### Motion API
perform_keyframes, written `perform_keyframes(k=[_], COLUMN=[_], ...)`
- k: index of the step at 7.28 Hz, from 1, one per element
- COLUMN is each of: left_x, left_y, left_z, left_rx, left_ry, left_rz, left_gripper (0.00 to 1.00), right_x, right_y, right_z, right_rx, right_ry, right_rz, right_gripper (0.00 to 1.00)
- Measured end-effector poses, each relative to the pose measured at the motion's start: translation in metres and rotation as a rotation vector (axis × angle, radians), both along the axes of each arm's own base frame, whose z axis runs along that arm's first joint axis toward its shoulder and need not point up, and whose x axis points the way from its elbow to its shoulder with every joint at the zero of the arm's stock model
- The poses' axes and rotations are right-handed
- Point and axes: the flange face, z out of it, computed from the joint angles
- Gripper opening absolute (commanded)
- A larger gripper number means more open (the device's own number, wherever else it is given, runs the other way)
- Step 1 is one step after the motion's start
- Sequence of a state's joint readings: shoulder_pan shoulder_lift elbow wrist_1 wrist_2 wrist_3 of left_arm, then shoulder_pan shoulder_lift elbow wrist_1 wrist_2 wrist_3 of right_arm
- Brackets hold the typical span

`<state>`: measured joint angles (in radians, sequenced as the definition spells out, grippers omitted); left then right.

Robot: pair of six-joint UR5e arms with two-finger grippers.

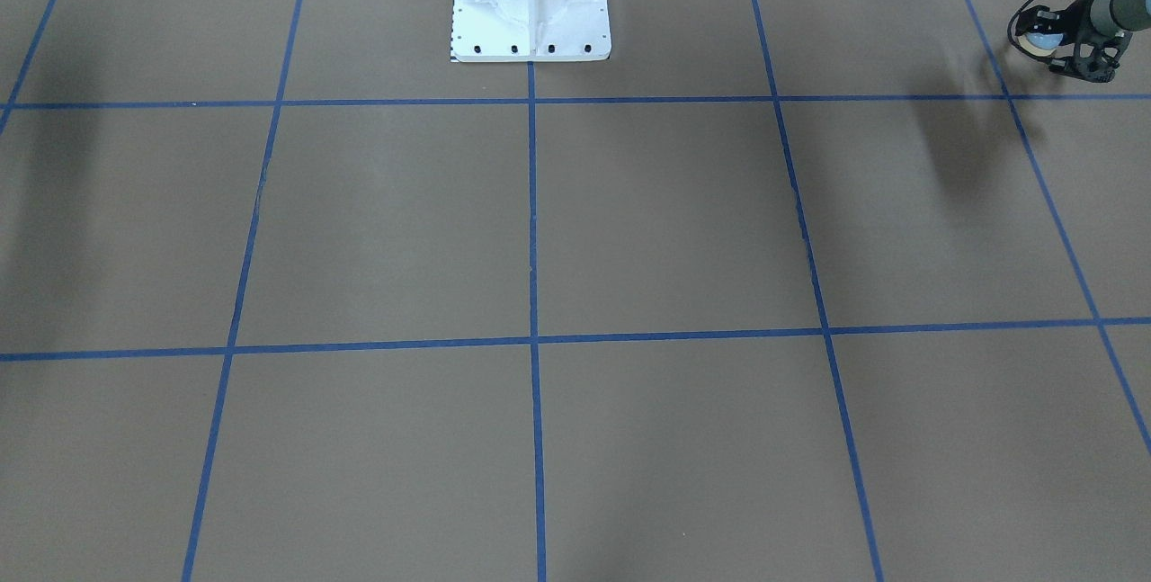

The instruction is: Place and press bell with both arms

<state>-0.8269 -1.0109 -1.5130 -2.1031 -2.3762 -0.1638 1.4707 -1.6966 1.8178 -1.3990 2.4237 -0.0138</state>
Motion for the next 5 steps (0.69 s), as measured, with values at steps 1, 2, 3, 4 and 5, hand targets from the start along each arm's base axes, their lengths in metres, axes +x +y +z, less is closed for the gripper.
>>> perform_keyframes(k=[1,2,3,4,5], left_x=[0.001,0.004,0.012,0.024,0.037], left_y=[0.0,-0.001,-0.006,-0.016,-0.029], left_z=[0.0,-0.005,-0.025,-0.06,-0.101], left_rx=[0.001,0.001,-0.004,-0.009,-0.013], left_ry=[0.0,0.019,0.07,0.13,0.172], left_rz=[0.003,0.001,-0.009,-0.024,-0.038], left_gripper=[0.1,0.07,0.06,0.06,0.06], right_x=[0.0,0.0,-0.001,-0.001,-0.001], right_y=[0.0,0.0,0.0,0.0,0.0], right_z=[0.0,-0.001,-0.001,-0.001,0.0], right_rx=[0.0,-0.001,-0.002,-0.003,-0.004], right_ry=[-0.001,-0.002,-0.003,-0.004,-0.003], right_rz=[0.0,0.0,0.0,-0.001,-0.001], right_gripper=[1.0,1.0,1.0,1.0,1.0])
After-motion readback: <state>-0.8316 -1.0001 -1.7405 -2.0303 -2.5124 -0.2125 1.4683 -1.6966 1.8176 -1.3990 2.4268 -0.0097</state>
